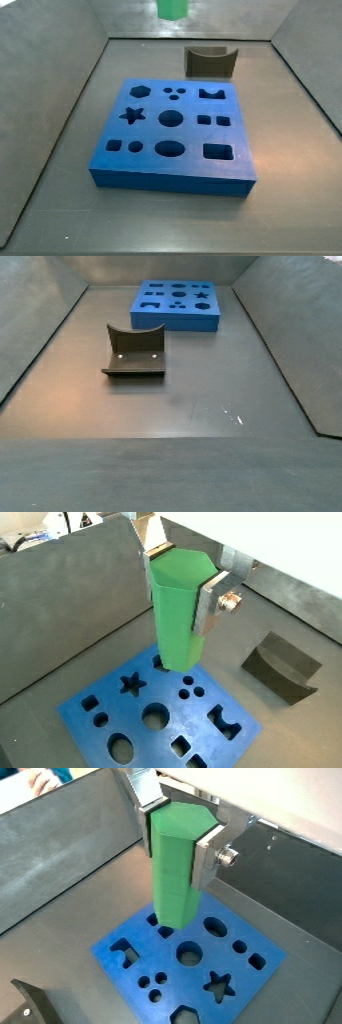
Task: Insert the hexagon object.
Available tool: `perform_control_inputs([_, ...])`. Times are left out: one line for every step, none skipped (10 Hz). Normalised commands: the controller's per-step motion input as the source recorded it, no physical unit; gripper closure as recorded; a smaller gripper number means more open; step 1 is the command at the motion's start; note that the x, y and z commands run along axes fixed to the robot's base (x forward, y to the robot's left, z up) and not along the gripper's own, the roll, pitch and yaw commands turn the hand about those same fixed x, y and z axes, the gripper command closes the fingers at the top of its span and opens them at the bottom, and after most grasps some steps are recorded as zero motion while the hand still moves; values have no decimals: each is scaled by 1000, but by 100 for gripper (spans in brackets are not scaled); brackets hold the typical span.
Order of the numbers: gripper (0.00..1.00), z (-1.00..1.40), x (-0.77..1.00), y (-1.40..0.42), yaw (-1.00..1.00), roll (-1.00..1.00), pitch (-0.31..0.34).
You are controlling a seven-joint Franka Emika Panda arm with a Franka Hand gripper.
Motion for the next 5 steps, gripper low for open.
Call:
perform_control_inputs([100,-54,-26,40,0,0,0])
perform_control_inputs([100,-797,-514,517,-271,-140,-107])
perform_control_inputs([100,-917,-611,551,-277,-130,-53])
perform_control_inputs([100,-909,-591,543,-277,-143,-60])
perform_control_inputs([100,-829,-449,514,-251,-180,-77])
